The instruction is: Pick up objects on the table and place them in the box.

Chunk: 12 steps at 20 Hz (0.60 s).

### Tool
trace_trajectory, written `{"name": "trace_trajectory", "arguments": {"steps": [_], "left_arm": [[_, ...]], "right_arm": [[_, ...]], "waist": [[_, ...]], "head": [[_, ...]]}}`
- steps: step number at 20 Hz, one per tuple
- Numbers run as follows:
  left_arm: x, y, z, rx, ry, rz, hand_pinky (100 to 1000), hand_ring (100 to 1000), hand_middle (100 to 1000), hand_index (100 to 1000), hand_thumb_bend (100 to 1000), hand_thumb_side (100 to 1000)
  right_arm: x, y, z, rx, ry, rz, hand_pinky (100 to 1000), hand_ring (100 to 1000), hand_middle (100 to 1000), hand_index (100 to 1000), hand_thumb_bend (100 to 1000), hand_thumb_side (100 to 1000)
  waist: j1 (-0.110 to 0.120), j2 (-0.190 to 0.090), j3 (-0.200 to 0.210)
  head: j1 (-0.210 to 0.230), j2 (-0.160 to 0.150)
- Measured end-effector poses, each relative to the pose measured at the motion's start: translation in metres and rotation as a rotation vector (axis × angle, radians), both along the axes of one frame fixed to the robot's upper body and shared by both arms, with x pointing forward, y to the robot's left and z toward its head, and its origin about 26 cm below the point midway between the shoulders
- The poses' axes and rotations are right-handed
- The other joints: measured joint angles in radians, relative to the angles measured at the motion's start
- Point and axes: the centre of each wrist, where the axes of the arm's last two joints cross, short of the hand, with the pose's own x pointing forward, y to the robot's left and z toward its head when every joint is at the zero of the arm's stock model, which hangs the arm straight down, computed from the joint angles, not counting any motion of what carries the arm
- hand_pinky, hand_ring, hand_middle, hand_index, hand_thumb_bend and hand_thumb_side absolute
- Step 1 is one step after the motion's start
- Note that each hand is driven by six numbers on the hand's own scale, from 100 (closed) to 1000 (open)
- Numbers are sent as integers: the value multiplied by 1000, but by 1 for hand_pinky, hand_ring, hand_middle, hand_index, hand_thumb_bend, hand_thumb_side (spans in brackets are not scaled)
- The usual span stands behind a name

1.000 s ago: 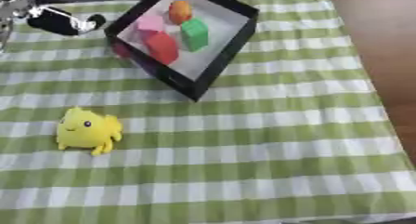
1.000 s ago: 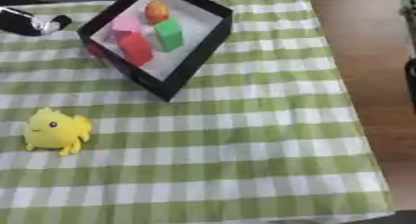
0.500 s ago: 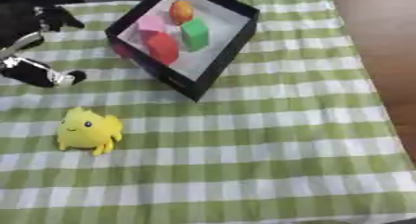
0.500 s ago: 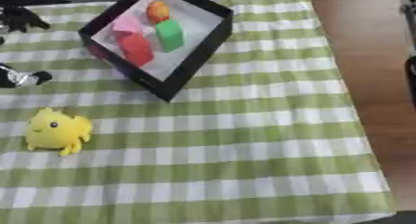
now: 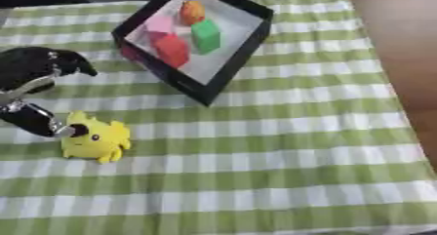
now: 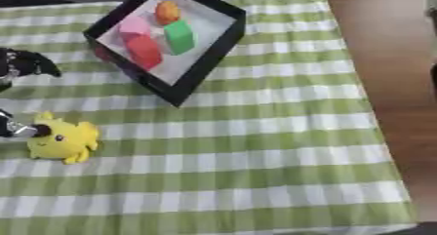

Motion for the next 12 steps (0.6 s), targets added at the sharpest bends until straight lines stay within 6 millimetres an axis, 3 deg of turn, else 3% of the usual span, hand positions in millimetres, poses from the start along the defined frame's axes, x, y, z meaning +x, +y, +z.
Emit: {"name": "trace_trajectory", "arguments": {"steps": [3, 6, 9, 12], "left_arm": [[-1, -5, 7, -27, 39, 8, 852, 752, 805, 874, 465, 367], [-5, -9, 23, -86, 22, 14, 849, 750, 803, 871, 440, 339], [-14, -9, 41, -136, -15, 8, 856, 750, 802, 870, 496, 378], [-25, -9, 44, -154, 18, -11, 865, 750, 800, 870, 573, 426]], "right_arm": [[0, 0, -1, 0, 3, -2, 914, 683, 674, 792, 100, 230], [0, -1, -2, 0, 8, -5, 914, 682, 674, 791, 100, 231], [0, -2, -2, -2, 8, -7, 914, 682, 674, 791, 100, 232], [0, -2, -2, -4, 7, -9, 915, 682, 674, 791, 100, 235]], "waist": [[0, 0, -1], [0, 0, 4], [0, 0, 6], [0, 0, 8]], "head": [[0, 0], [0, 0], [0, 0], [0, 0]]}}
